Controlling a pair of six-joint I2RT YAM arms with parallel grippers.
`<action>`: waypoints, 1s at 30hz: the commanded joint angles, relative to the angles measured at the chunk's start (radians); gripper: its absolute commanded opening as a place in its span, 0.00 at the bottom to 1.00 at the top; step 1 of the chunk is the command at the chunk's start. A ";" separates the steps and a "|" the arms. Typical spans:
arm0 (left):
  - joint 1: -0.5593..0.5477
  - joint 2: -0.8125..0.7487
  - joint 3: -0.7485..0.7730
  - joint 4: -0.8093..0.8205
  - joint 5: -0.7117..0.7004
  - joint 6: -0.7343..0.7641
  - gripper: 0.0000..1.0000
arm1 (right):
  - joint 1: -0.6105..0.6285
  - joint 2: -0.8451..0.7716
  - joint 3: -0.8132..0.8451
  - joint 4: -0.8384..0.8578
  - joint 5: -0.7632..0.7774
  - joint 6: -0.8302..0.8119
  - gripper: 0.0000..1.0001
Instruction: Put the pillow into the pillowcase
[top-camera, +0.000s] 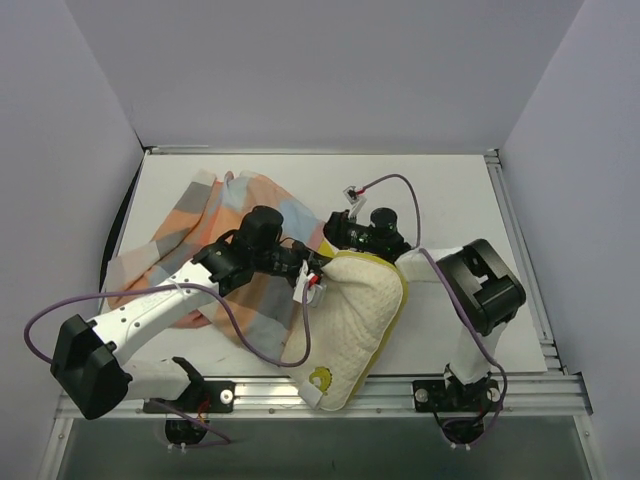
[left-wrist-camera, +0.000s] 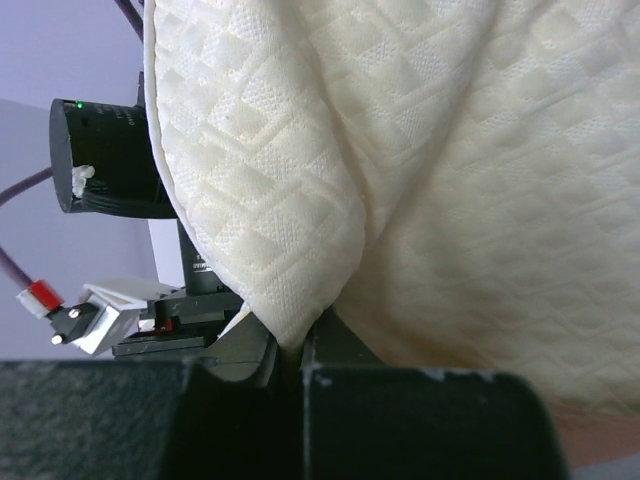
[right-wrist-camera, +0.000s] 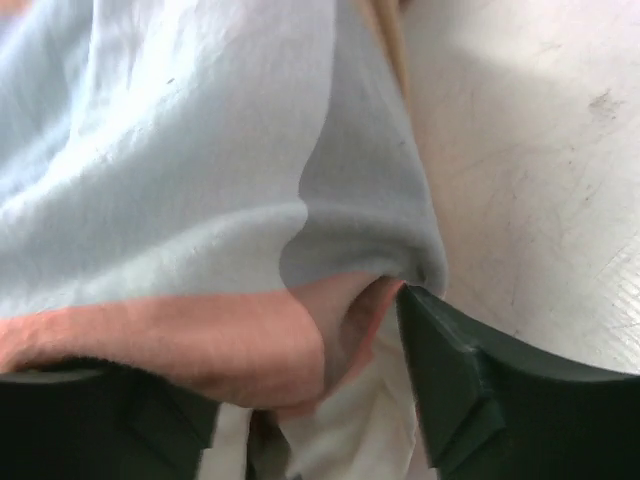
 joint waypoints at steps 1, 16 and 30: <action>-0.015 -0.040 0.062 0.141 0.026 -0.020 0.00 | -0.013 -0.090 0.038 -0.008 0.146 -0.053 0.60; 0.176 0.050 -0.025 0.093 -0.085 0.123 0.00 | -0.337 -0.397 -0.187 -0.050 -0.436 0.109 0.00; 0.191 0.169 0.136 -0.032 -0.094 0.108 0.90 | -0.355 -0.440 -0.194 -0.438 -0.513 -0.127 0.00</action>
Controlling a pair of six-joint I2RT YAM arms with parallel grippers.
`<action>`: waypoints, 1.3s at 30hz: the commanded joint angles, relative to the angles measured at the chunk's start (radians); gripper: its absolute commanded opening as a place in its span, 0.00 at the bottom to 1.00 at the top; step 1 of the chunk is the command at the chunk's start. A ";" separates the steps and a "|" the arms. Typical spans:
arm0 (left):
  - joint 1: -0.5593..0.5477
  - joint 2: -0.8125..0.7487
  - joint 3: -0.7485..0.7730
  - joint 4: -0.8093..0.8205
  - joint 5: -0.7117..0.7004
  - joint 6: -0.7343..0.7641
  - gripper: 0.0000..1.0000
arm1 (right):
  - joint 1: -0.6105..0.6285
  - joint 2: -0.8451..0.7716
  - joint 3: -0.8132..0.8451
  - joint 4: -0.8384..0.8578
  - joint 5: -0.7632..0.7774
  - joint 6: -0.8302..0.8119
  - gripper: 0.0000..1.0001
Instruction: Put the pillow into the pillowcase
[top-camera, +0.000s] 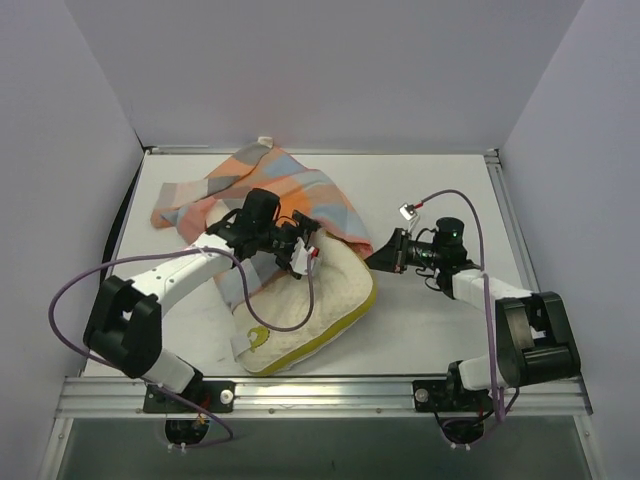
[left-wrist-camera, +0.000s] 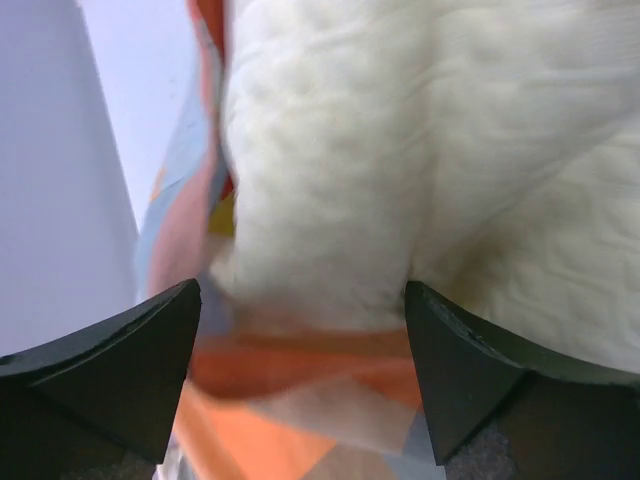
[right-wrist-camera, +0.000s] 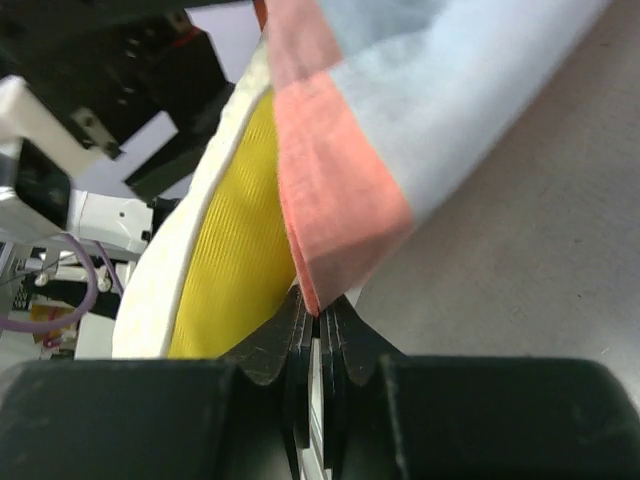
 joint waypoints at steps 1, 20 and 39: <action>-0.043 -0.122 0.101 -0.077 -0.036 -0.123 0.91 | 0.004 0.032 0.099 -0.064 -0.094 -0.076 0.00; -0.378 0.152 0.239 -0.224 -0.487 -0.713 0.43 | 0.041 -0.094 0.098 -0.449 -0.106 -0.341 0.00; -0.269 0.312 0.462 -0.193 -0.737 -1.241 0.34 | -0.099 0.279 0.501 -1.195 -0.011 -0.799 0.22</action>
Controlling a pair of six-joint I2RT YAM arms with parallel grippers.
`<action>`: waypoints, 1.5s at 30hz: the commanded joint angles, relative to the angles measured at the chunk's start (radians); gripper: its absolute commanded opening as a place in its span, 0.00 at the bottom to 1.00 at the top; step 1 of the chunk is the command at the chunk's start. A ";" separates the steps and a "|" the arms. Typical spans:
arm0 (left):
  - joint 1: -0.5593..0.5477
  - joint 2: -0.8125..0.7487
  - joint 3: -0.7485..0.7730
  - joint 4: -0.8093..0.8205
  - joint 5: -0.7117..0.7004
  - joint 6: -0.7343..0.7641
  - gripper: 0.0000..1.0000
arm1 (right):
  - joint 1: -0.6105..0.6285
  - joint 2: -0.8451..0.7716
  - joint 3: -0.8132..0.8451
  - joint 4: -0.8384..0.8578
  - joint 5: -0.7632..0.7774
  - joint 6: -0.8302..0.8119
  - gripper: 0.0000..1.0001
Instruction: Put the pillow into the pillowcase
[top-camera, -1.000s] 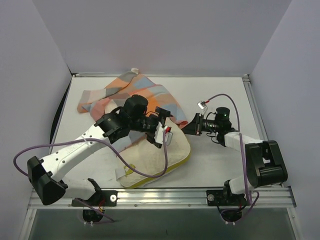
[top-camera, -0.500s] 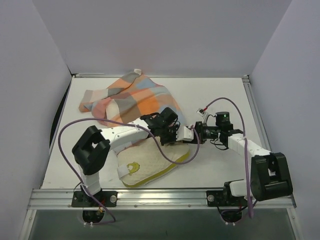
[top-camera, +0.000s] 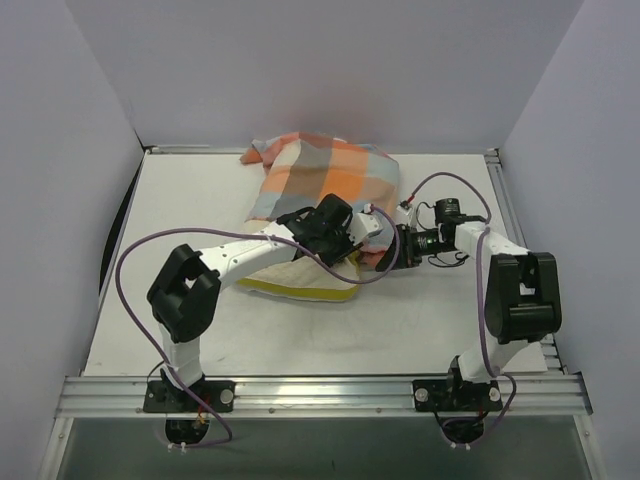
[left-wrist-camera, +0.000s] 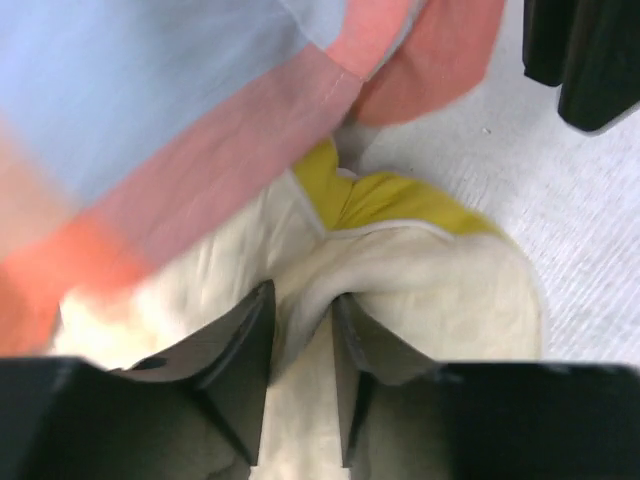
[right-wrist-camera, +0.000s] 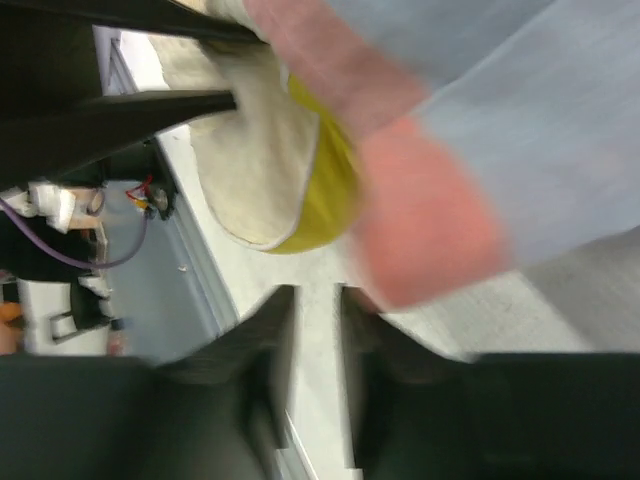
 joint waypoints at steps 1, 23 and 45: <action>0.006 -0.021 0.125 -0.096 -0.138 -0.134 0.39 | -0.018 0.068 0.104 -0.159 -0.039 0.032 0.31; 0.323 -0.205 -0.218 -0.418 0.064 0.294 0.44 | 0.025 -0.050 0.037 -0.457 0.044 0.072 0.70; 0.028 0.114 0.392 -0.153 -0.042 -0.007 0.78 | -0.429 0.073 0.388 -0.714 0.261 0.018 0.82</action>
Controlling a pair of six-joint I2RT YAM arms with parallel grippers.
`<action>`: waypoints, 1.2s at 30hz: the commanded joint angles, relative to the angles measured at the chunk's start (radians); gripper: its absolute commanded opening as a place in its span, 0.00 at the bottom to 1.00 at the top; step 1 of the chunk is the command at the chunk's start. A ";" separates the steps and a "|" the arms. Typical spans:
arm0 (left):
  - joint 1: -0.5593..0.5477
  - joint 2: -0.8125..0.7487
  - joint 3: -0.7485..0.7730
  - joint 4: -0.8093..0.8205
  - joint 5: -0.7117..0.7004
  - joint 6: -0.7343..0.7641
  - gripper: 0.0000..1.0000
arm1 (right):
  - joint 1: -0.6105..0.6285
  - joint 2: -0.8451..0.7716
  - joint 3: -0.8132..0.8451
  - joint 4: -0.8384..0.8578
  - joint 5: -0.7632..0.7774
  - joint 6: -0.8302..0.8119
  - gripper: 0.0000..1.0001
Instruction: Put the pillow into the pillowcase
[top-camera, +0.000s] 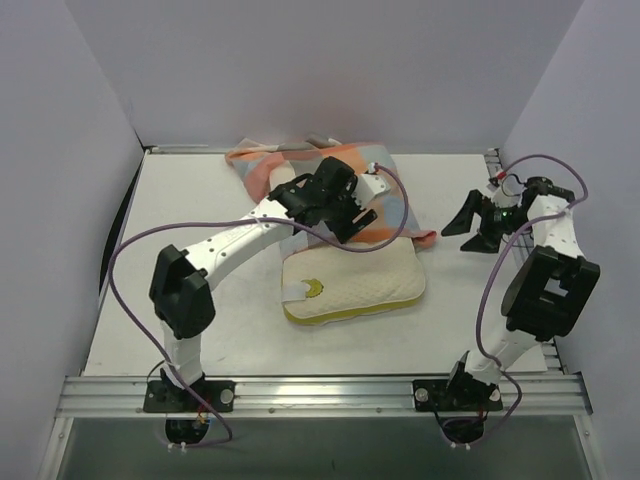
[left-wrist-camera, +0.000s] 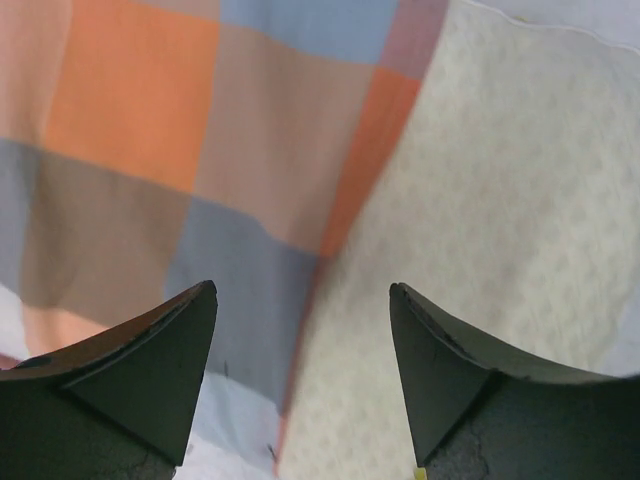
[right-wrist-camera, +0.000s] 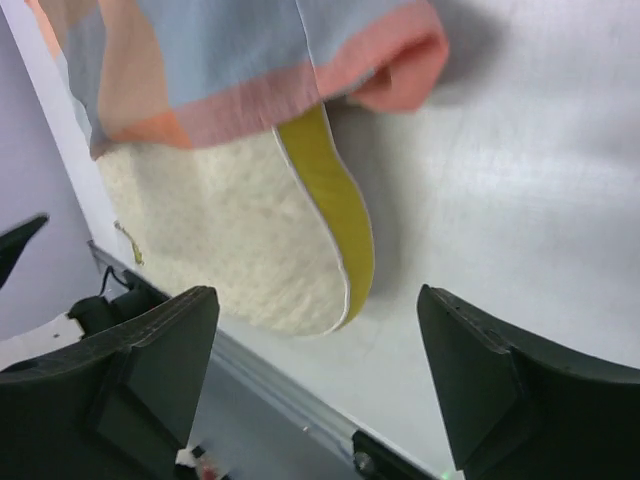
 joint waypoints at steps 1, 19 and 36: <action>0.003 0.170 0.159 0.057 -0.029 0.067 0.78 | 0.001 -0.072 -0.114 -0.221 -0.024 -0.017 0.86; -0.061 0.236 0.166 0.011 0.383 0.026 0.00 | 0.170 0.106 -0.267 0.248 0.003 0.307 0.06; -0.034 0.353 0.339 -0.016 0.572 -0.219 0.00 | 0.228 -0.074 -0.322 0.359 -0.141 0.443 0.19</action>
